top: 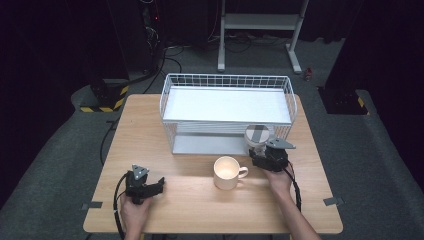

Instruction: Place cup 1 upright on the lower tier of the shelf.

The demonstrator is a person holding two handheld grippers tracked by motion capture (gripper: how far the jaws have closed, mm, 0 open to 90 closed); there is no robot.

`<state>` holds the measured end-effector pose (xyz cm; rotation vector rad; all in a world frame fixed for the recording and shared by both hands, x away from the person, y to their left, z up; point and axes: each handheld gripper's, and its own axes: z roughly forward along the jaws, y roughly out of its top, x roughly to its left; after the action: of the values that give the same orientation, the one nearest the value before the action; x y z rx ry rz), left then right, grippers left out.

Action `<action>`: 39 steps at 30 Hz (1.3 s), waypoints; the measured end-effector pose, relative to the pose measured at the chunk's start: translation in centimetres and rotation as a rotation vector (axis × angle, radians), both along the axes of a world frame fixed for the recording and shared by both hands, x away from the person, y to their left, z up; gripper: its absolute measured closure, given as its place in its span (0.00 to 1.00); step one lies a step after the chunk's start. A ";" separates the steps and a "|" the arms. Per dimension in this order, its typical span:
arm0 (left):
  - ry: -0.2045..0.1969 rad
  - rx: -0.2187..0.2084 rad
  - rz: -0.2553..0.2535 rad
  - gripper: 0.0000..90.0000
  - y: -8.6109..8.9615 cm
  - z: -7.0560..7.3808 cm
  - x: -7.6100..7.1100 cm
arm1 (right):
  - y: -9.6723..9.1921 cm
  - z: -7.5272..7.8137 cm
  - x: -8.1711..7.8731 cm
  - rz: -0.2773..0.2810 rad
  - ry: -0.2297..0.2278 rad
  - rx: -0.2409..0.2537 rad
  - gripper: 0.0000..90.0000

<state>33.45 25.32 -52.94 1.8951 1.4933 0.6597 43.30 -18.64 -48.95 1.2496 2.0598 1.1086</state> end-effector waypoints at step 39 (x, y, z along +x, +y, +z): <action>-0.001 -0.001 0.006 0.18 0.0 0.0 0.1 | 1.8 -0.4 2.9 -0.119 0.064 -0.003 0.54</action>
<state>33.51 25.35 -52.94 1.8903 1.4995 0.6626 46.17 -16.82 -49.39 1.4036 2.0029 1.0232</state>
